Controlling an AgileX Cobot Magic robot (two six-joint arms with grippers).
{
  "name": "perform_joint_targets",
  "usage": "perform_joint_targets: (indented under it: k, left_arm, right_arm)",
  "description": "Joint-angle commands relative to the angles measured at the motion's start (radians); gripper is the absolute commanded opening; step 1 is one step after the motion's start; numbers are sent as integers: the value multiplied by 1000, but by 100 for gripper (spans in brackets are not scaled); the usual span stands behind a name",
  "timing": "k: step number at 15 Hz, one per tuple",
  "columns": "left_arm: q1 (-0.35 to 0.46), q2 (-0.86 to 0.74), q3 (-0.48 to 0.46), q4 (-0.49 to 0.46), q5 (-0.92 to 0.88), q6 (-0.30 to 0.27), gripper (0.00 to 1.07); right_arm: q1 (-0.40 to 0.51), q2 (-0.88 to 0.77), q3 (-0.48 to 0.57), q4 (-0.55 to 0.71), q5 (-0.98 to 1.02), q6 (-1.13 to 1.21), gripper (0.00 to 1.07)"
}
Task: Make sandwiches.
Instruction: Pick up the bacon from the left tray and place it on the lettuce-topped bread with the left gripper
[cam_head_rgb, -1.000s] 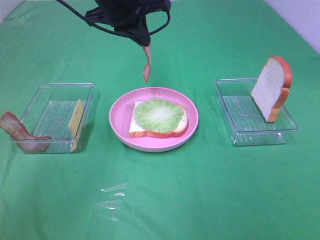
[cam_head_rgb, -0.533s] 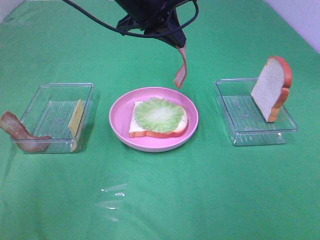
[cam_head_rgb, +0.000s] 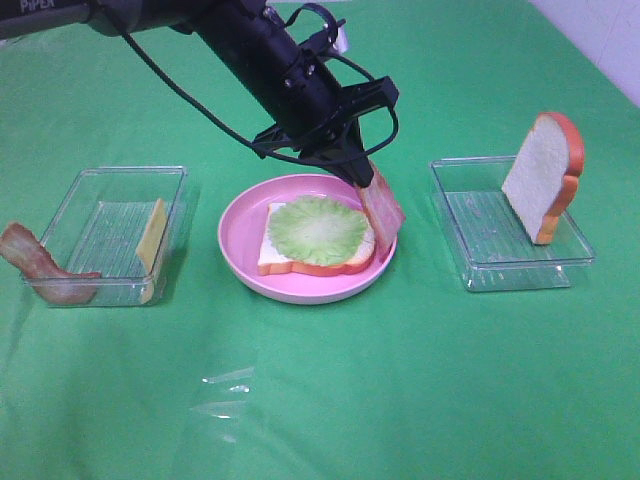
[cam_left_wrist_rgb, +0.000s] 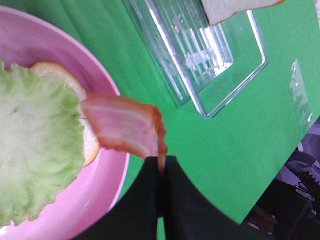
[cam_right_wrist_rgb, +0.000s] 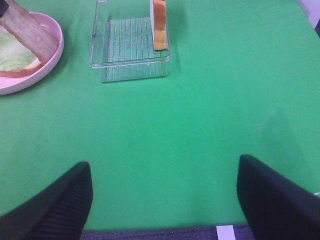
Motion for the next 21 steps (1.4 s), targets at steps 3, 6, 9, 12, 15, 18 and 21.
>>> perform_joint_targets:
  k: [3, 6, 9, 12, 15, 18, 21]
  left_arm:
    - [-6, 9, -4, 111, -13, -63, 0]
    - [-6, 9, -4, 286, -14, -174, 0]
    - [-6, 9, -4, 379, -11, -234, 0]
    - [-6, 9, -4, 403, 13, -241, 0]
    - [-6, 9, -4, 433, 12, -264, 0]
    - [-6, 9, -4, 444, 15, -267, 0]
    - [-6, 9, -4, 443, 18, -267, 12]
  right_arm:
    - [-5, -26, 3, 5, -3, -13, 77]
    - [-5, -26, 3, 5, -3, -13, 77]
    - [-5, -26, 3, 5, -3, -13, 77]
    - [-5, -26, 3, 5, -3, -13, 77]
    - [-5, -26, 3, 5, -3, -13, 77]
    - [-5, -26, 3, 5, -3, -13, 77]
    - [-5, -26, 3, 5, -3, -13, 77]
